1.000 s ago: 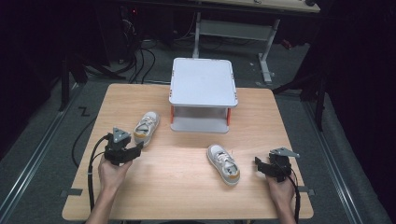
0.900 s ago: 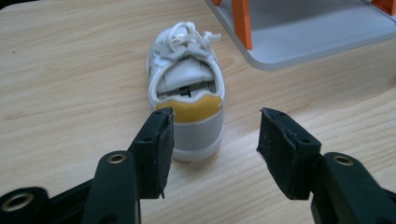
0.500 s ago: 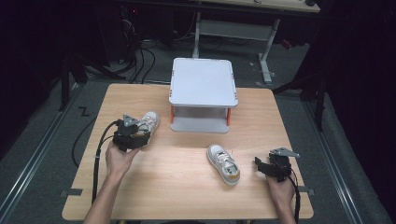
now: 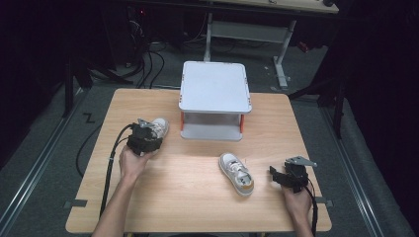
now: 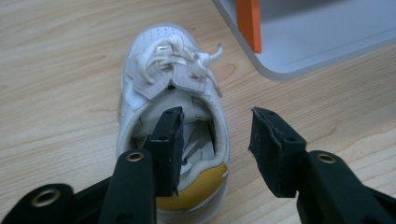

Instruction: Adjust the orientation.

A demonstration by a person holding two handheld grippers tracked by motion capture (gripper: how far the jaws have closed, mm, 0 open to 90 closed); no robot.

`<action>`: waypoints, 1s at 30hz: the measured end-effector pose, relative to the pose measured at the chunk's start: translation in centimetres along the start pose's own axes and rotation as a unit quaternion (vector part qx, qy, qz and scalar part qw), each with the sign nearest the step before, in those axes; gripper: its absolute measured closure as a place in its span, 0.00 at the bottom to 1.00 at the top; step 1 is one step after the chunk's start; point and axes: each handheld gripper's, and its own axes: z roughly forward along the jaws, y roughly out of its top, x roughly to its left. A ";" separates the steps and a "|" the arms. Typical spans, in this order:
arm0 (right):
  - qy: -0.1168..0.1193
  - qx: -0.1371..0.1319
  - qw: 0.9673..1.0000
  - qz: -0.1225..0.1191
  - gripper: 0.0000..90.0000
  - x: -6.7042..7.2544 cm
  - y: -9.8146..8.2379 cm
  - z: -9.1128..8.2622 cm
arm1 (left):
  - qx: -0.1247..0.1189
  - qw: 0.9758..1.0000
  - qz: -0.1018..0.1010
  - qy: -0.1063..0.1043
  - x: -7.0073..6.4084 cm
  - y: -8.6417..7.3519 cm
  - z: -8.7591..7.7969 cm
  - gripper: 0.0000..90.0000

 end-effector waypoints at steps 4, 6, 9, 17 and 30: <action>-0.001 0.000 1.000 0.000 0.38 0.0 0.0 0.0 | 0.003 1.000 0.001 0.009 0.1 0.0 0.3 0.70; -0.001 0.000 1.000 0.000 0.38 0.0 0.0 0.0 | 0.001 1.000 -0.005 0.010 0.1 0.0 0.3 0.73; -0.001 0.000 1.000 0.000 0.38 0.0 0.0 0.0 | 0.002 1.000 -0.008 0.006 0.2 0.1 0.4 0.76; 0.000 0.000 1.000 0.000 0.38 0.0 0.0 0.0 | 0.013 1.000 -0.009 0.000 0.2 0.4 0.8 0.77; 0.000 0.000 1.000 0.000 0.38 0.0 0.0 0.0 | 0.000 0.999 -0.019 -0.035 0.1 0.5 1.1 0.92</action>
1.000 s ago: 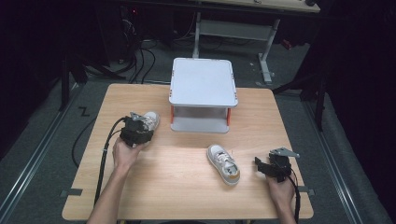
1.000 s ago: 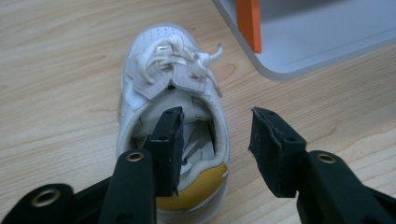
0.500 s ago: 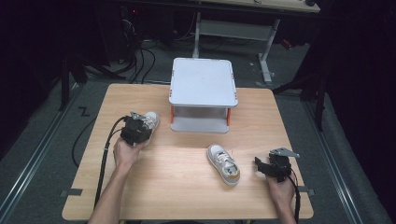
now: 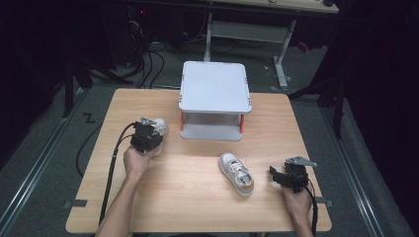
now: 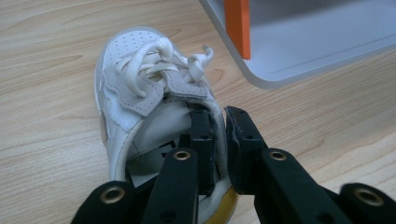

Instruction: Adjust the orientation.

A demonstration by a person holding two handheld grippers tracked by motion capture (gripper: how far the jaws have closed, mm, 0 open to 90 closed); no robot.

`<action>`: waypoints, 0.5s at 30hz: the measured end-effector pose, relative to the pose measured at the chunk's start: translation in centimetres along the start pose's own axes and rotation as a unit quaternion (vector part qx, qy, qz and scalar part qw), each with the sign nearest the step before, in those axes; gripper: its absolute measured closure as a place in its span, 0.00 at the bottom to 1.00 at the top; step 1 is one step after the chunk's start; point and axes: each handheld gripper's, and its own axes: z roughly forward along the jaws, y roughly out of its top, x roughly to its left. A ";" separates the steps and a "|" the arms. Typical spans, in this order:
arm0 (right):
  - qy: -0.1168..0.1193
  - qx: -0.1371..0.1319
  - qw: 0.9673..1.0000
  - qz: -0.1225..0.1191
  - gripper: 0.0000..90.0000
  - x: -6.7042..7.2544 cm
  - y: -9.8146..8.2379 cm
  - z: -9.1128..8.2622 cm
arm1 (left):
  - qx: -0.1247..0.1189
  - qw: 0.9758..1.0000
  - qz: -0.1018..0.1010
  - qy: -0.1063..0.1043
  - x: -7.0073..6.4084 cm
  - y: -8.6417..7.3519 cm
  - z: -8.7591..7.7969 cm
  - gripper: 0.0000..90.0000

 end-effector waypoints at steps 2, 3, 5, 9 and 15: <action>0.000 0.000 1.000 0.000 0.38 0.0 0.0 0.0 | 0.000 1.000 0.001 -0.003 0.0 0.0 -0.2 0.92; 0.000 0.000 1.000 0.000 0.38 0.0 0.0 0.0 | -0.001 1.000 0.001 -0.006 0.0 0.0 -0.3 0.92; 0.000 0.000 1.000 0.000 0.38 0.0 0.0 0.0 | -0.006 1.000 -0.001 -0.008 0.0 0.1 -0.8 0.92; 0.000 0.000 1.000 0.000 0.37 0.0 0.0 0.0 | -0.021 1.000 0.001 -0.009 -0.5 0.2 -1.8 0.93; 0.000 0.000 1.000 0.000 0.38 0.0 0.0 0.0 | -0.032 0.999 0.003 -0.021 -1.8 0.0 -3.7 0.94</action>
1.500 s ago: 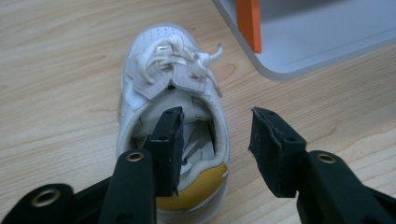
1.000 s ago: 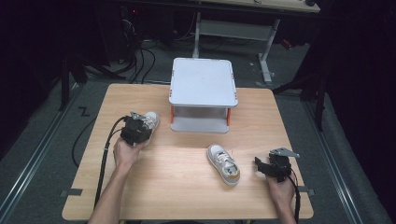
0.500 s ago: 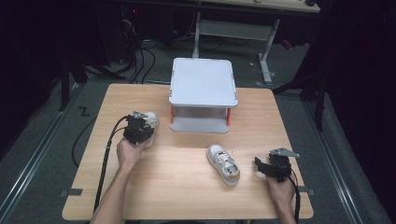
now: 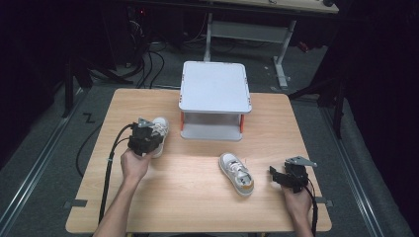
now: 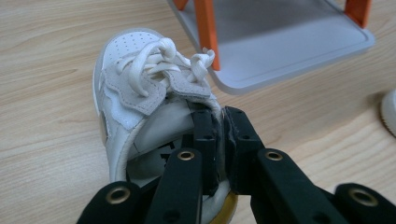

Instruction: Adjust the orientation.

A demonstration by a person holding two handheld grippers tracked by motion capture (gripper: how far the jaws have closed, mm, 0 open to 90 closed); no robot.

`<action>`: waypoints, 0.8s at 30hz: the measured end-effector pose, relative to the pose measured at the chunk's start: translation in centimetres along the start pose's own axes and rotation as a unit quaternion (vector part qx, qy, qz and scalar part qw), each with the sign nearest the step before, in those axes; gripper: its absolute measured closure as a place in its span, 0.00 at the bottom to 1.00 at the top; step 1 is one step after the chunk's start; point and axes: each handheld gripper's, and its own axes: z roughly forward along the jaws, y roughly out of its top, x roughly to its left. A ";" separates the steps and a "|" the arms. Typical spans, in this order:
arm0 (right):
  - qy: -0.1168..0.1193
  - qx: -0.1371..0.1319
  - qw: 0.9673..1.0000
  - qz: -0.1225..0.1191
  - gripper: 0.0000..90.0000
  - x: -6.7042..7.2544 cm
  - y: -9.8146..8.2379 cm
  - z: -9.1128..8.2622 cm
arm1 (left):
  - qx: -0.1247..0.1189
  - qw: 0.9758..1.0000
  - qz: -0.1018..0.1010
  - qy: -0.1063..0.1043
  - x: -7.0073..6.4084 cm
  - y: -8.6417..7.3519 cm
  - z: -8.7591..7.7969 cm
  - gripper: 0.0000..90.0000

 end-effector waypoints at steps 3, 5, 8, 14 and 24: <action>0.000 0.000 1.000 0.000 0.37 0.0 0.0 0.0 | -0.002 1.000 0.001 -0.005 -0.7 -0.1 -0.6 0.94; 0.000 0.000 1.000 0.000 0.38 0.0 0.0 0.0 | -0.001 1.000 0.004 -0.009 -1.3 -0.2 -1.0 0.94; 0.000 0.000 1.000 0.000 0.37 0.0 0.0 0.0 | 0.001 1.000 0.014 -0.015 -2.6 -0.4 -1.7 0.94; 0.001 0.001 1.000 0.000 0.37 0.0 0.0 0.0 | 0.002 0.999 0.023 -0.026 -5.0 -0.9 -2.2 0.94; 0.003 0.000 1.000 -0.003 0.37 0.0 0.0 0.0 | 0.004 0.998 0.046 -0.043 -8.1 -1.8 -0.9 0.93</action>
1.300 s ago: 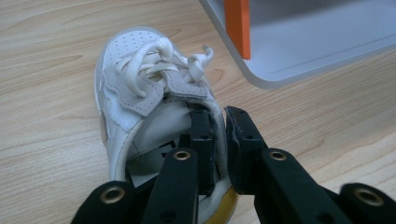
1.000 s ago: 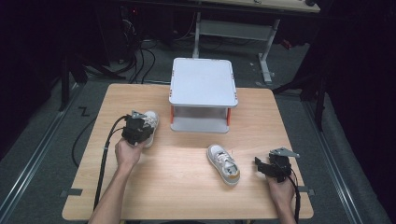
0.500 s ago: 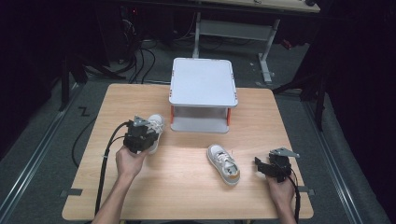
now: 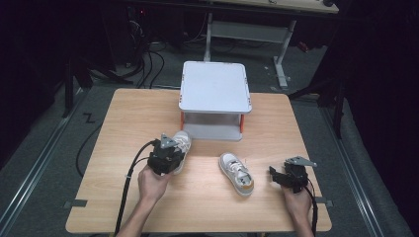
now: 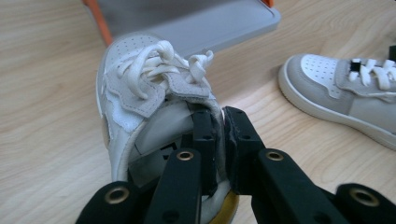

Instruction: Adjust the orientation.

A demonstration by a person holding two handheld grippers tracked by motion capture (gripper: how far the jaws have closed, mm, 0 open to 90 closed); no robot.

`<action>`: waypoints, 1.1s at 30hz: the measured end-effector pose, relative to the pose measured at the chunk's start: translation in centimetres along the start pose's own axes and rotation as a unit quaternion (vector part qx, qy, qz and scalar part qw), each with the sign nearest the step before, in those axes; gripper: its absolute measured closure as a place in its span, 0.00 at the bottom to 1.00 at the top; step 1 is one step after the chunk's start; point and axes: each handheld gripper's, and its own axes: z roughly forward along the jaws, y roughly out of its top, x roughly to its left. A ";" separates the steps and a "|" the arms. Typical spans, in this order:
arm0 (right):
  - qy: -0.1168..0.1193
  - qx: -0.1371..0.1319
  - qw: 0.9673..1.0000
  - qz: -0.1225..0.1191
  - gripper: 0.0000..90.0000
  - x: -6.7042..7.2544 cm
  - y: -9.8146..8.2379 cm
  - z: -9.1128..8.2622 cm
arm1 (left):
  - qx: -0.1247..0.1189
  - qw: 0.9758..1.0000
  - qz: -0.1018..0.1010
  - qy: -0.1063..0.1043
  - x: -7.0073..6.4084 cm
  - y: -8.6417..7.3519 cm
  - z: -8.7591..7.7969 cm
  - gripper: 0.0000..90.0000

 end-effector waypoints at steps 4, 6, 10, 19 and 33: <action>0.000 0.000 1.000 0.000 0.37 0.0 0.0 0.0 | 0.001 1.000 0.000 -0.006 -1.1 0.0 0.7 0.93; 0.000 0.000 1.000 0.000 0.37 0.0 0.0 0.0 | 0.002 1.000 0.002 -0.011 -1.6 0.1 1.0 0.93; 0.001 0.000 1.000 -0.001 0.37 0.0 0.0 0.0 | 0.005 1.000 0.009 -0.011 -3.0 0.3 1.7 0.93; 0.003 0.000 1.000 -0.001 0.37 0.0 0.0 0.0 | 0.006 1.000 0.009 -0.016 -5.4 0.7 3.8 0.92; 0.003 0.000 1.000 -0.001 0.37 0.0 0.0 0.0 | 0.011 1.000 0.005 0.000 -5.5 0.3 5.4 0.91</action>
